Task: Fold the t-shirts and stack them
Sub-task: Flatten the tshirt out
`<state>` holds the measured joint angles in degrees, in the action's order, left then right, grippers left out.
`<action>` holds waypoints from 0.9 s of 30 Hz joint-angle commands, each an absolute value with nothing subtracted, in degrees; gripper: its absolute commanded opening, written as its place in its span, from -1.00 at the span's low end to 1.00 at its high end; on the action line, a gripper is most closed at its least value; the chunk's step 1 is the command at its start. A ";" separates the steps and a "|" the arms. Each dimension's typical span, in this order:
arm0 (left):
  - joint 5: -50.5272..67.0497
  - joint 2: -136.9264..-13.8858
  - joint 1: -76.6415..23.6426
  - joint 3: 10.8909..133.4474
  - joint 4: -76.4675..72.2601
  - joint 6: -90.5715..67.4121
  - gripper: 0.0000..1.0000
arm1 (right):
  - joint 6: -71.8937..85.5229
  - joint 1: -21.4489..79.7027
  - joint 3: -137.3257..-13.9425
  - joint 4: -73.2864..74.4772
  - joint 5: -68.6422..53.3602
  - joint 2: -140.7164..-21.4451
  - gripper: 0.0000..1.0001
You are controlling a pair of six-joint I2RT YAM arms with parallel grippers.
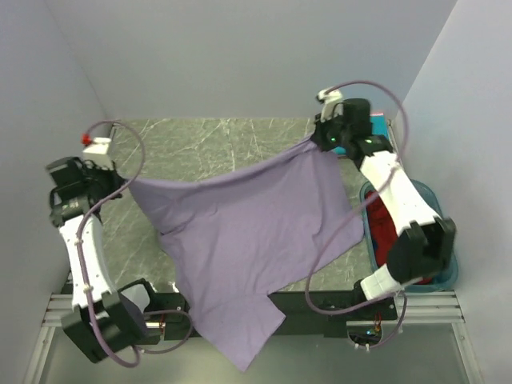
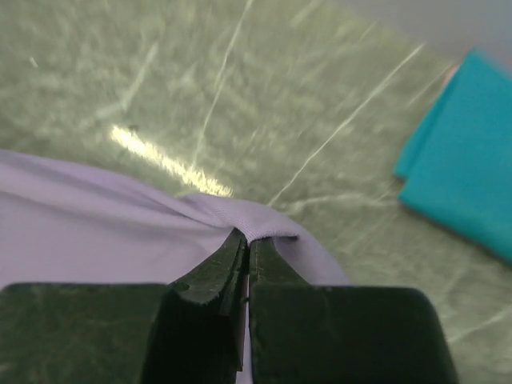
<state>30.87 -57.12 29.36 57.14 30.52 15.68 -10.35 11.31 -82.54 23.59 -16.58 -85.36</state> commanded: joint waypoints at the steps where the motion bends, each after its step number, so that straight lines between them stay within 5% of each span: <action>1: 20.32 -63.68 23.48 54.50 20.75 18.20 -0.99 | -11.17 12.74 -84.63 18.46 -14.33 -90.50 -1.00; 10: 11.69 -97.53 21.97 74.51 18.62 8.53 -0.99 | -10.46 13.09 -108.06 23.98 -9.50 -120.72 -1.00; 20: 12.13 -120.13 18.73 101.50 23.38 4.66 -0.99 | -8.35 13.45 -121.72 21.36 -1.60 -133.68 -0.97; 22: 10.38 -123.65 17.76 106.05 23.12 4.40 -0.99 | -8.26 13.53 -124.17 19.87 -0.09 -135.08 -0.72; 24: 8.36 -126.65 16.79 110.45 23.55 4.05 -0.99 | -8.26 13.54 -126.74 19.42 2.11 -136.05 -0.19; 25: 7.22 -130.83 16.61 118.22 25.38 3.43 -0.99 | -8.26 13.62 -128.65 19.25 2.63 -135.97 0.29; 27: 8.08 -136.64 17.22 127.40 31.95 0.54 -0.78 | -8.26 13.54 -128.85 18.81 2.90 -134.39 0.58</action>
<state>10.59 -131.76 16.60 115.85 26.92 4.08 -8.23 13.67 -124.57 22.94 -1.10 -136.44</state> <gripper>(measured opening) 0.077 0.729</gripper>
